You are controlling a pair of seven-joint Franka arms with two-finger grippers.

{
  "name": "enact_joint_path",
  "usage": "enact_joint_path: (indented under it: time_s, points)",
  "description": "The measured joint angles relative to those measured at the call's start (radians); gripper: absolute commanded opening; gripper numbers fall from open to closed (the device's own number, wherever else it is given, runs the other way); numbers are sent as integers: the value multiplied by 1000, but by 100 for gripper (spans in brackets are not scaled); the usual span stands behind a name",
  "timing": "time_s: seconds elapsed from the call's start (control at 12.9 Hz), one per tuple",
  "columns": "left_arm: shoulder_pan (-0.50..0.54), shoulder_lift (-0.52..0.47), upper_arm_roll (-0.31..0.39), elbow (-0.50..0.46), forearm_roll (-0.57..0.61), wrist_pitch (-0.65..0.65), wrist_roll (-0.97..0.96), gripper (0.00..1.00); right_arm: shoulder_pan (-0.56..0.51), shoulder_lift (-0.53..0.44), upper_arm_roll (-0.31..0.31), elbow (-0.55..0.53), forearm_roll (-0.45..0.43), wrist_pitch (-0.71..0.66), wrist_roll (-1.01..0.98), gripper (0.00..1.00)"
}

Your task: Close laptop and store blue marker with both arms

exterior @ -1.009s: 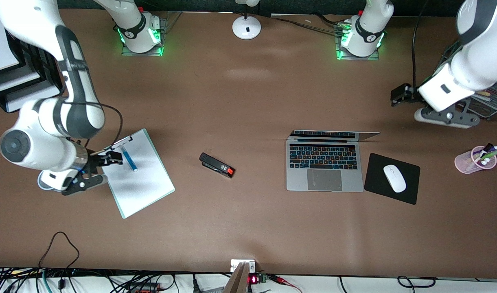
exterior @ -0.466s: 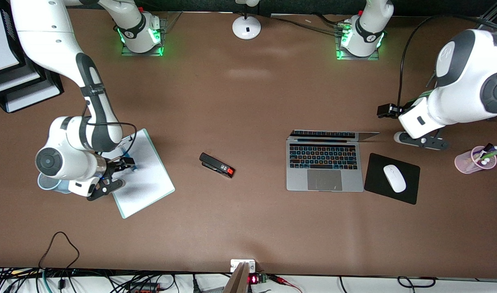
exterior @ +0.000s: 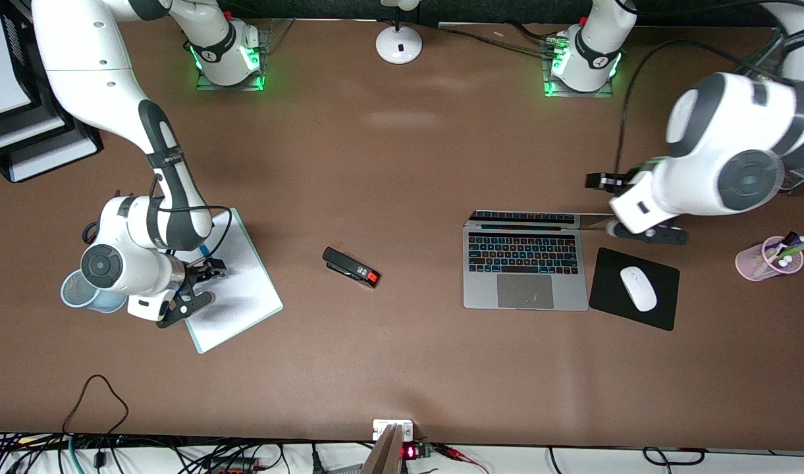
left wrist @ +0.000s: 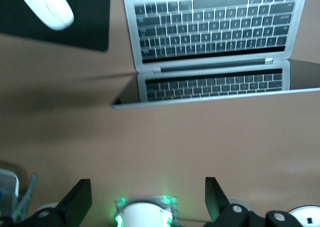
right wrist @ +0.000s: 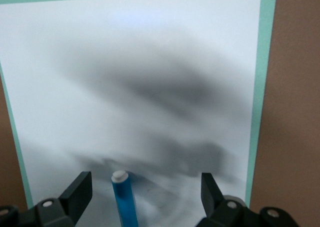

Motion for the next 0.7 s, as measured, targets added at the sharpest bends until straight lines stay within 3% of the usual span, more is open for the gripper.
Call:
enact_joint_path:
  time_s: [0.31,0.7]
  points:
    - [-46,38,-3,-10,0,-46,-86,100,5,5,0,-4,0,-2,-1,74]
    - [-58,67,-6,-11,-25,16,-162,100,11,6,0,-32,0,-11,-2,74]
